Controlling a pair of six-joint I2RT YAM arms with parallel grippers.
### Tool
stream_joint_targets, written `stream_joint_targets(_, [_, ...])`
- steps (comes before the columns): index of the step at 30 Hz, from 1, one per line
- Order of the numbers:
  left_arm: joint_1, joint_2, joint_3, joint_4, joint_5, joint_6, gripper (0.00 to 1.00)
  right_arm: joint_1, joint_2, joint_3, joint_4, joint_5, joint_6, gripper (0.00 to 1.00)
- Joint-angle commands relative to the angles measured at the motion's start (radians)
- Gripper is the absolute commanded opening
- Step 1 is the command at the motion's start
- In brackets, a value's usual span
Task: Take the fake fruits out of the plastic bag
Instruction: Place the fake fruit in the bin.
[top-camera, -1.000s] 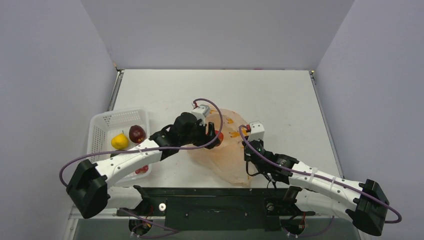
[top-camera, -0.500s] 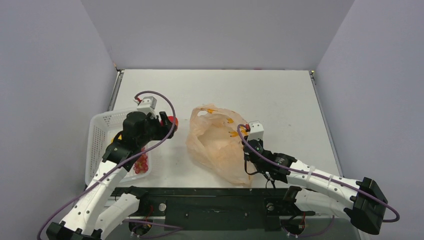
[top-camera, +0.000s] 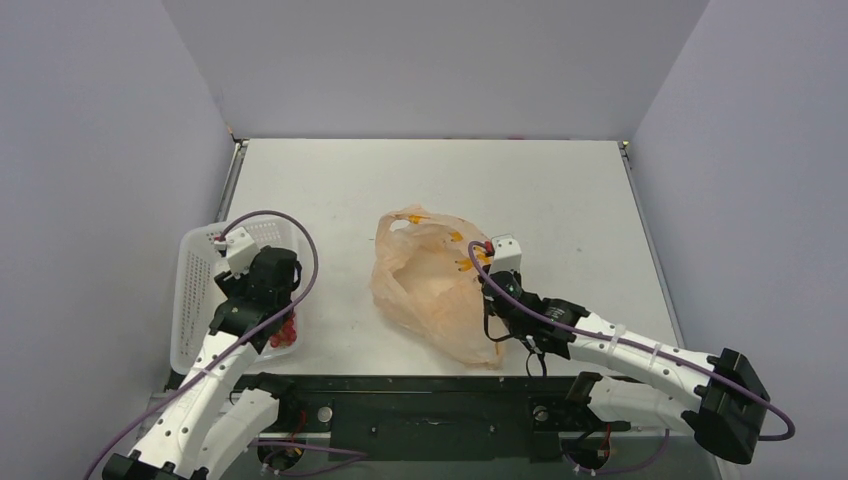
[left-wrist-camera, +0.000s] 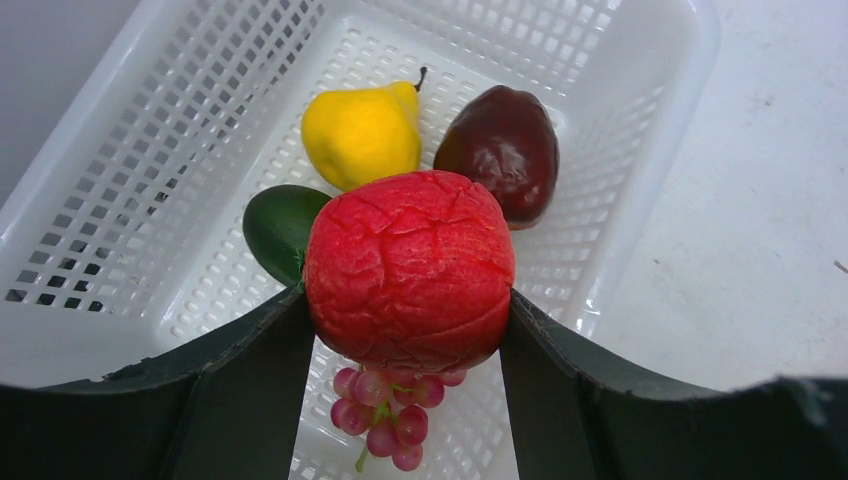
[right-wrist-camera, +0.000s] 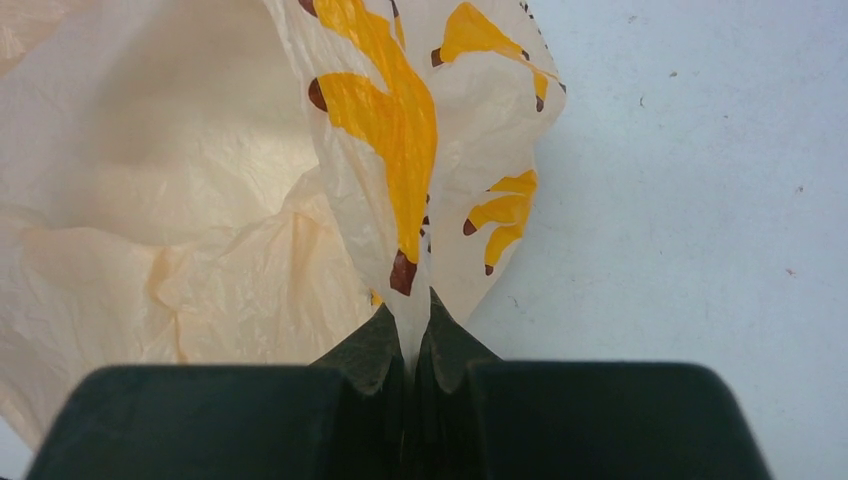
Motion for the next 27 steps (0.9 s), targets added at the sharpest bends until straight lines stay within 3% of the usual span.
stream_joint_targets(1, [0.017,-0.008,-0.007,0.003,-0.103,-0.095,0.00,-0.008,0.025,0.053,0.009,-0.012,-0.010,0.00])
stream_joint_targets(12, [0.035,0.074,-0.047,0.004,-0.032,-0.199,0.00,-0.008,-0.010,0.013,0.032,-0.026,0.034,0.00])
stream_joint_targets(14, [0.035,0.070,-0.057,-0.001,-0.033,-0.221,0.07,-0.008,-0.022,0.010,0.029,-0.022,0.032,0.00])
stream_joint_targets(16, [0.034,0.056,-0.064,-0.001,-0.039,-0.232,0.16,-0.008,-0.026,0.006,0.028,-0.017,0.029,0.00])
stream_joint_targets(18, [0.036,0.033,-0.066,0.001,-0.049,-0.230,0.31,-0.009,-0.027,0.002,0.029,-0.015,0.029,0.00])
stream_joint_targets(22, [0.036,-0.018,-0.065,-0.007,-0.070,-0.223,0.77,-0.011,-0.020,0.001,0.035,-0.016,0.028,0.00])
stream_joint_targets(24, [0.036,-0.037,-0.057,-0.015,-0.075,-0.217,0.89,-0.010,-0.018,0.001,0.042,-0.020,0.028,0.00])
stream_joint_targets(27, [0.036,-0.058,-0.037,-0.022,-0.070,-0.196,0.97,-0.010,-0.014,-0.001,0.054,-0.029,0.025,0.00])
